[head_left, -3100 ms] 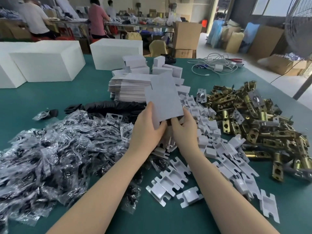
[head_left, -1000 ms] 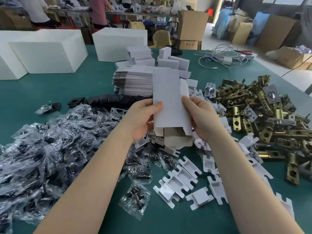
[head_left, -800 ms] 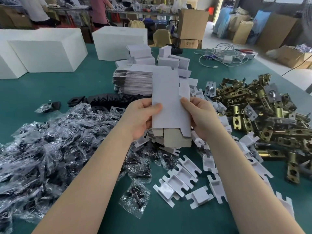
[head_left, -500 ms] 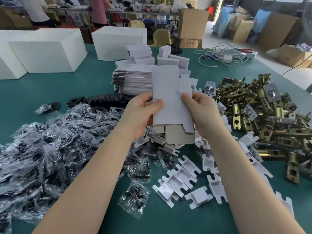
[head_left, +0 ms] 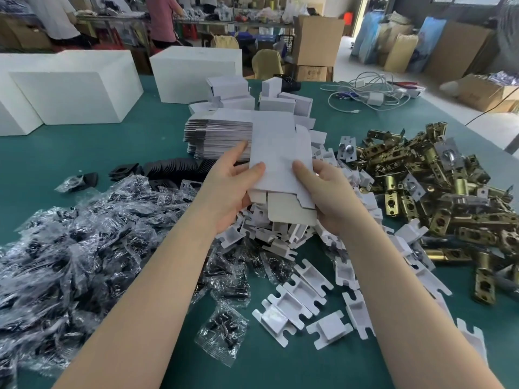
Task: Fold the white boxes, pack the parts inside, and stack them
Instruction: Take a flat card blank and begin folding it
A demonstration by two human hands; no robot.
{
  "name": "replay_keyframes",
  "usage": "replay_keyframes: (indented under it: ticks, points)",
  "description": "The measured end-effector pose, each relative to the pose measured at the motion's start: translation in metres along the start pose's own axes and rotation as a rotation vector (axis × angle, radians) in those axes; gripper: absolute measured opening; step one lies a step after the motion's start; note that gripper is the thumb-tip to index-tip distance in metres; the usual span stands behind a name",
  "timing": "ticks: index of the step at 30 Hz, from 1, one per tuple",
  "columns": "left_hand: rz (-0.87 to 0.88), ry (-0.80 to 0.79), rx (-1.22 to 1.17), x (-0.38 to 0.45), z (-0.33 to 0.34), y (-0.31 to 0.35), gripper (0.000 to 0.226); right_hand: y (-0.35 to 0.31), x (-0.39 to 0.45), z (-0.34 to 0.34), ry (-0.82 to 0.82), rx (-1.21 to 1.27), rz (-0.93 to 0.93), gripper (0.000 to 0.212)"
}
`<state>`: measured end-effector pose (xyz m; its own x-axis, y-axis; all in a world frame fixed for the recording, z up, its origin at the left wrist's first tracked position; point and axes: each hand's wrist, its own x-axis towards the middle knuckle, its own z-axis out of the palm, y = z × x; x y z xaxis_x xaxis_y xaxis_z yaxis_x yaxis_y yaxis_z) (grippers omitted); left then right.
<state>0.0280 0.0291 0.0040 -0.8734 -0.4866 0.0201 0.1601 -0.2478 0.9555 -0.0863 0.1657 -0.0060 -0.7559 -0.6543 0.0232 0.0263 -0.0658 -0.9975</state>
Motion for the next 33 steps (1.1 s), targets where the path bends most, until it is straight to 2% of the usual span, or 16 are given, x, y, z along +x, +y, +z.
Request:
replay_keyframes:
  ticks: [2,4,5,7,9,11,13,15,17,18,21,25,27,30,33]
  points:
    - [-0.004,-0.098,-0.045,-0.002,-0.003,0.004,0.075,-0.002,0.0,0.0,0.026,0.056,0.03,0.03]
    - [0.042,-0.212,0.021,-0.005,-0.005,0.008,0.069,-0.003,0.0,-0.001,0.048,0.098,0.048,0.039]
    - [0.063,-0.242,0.034,-0.006,-0.005,0.007,0.065,-0.004,0.0,-0.001,0.048,0.11,0.058,0.036]
    - [0.066,-0.235,0.004,-0.006,-0.005,0.007,0.061,-0.007,-0.002,0.0,0.04,0.111,0.08,0.028]
    - [0.061,-0.187,-0.014,-0.005,-0.006,0.006,0.051,-0.009,-0.002,-0.001,-0.005,0.07,0.078,0.033]
    - [0.074,-0.14,-0.023,-0.003,-0.005,0.006,0.044,-0.009,-0.002,-0.004,-0.022,-0.055,0.033,0.033]
    - [0.115,-0.064,-0.009,-0.001,-0.004,0.005,0.044,-0.007,-0.002,-0.008,0.033,-0.231,-0.064,0.03]
    - [0.163,-0.003,0.034,-0.001,-0.003,0.006,0.05,-0.006,-0.004,-0.01,0.077,-0.398,-0.182,0.045]
    - [0.2,-0.036,0.058,-0.003,-0.005,0.009,0.061,-0.007,-0.006,-0.01,0.06,-0.522,-0.298,0.056]
    - [0.219,-0.074,0.079,-0.004,-0.005,0.011,0.067,-0.008,-0.007,-0.01,0.058,-0.559,-0.348,0.054]
    - [0.337,-0.117,0.254,-0.009,-0.003,0.013,0.069,-0.016,-0.01,-0.007,0.053,-0.492,-0.434,0.037]
    - [0.497,0.028,0.513,-0.007,0.003,0.012,0.049,-0.028,-0.016,-0.004,0.051,-0.391,-0.51,0.027]
    - [0.527,0.006,0.515,-0.009,0.004,0.013,0.051,-0.033,-0.019,-0.001,0.052,-0.319,-0.531,0.028]
    - [0.538,-0.049,0.397,-0.012,0.008,0.013,0.056,-0.037,-0.021,0.006,0.049,-0.225,-0.535,0.032]
    - [0.545,-0.007,0.422,-0.011,0.009,0.013,0.062,-0.037,-0.023,0.01,0.052,-0.188,-0.561,0.037]
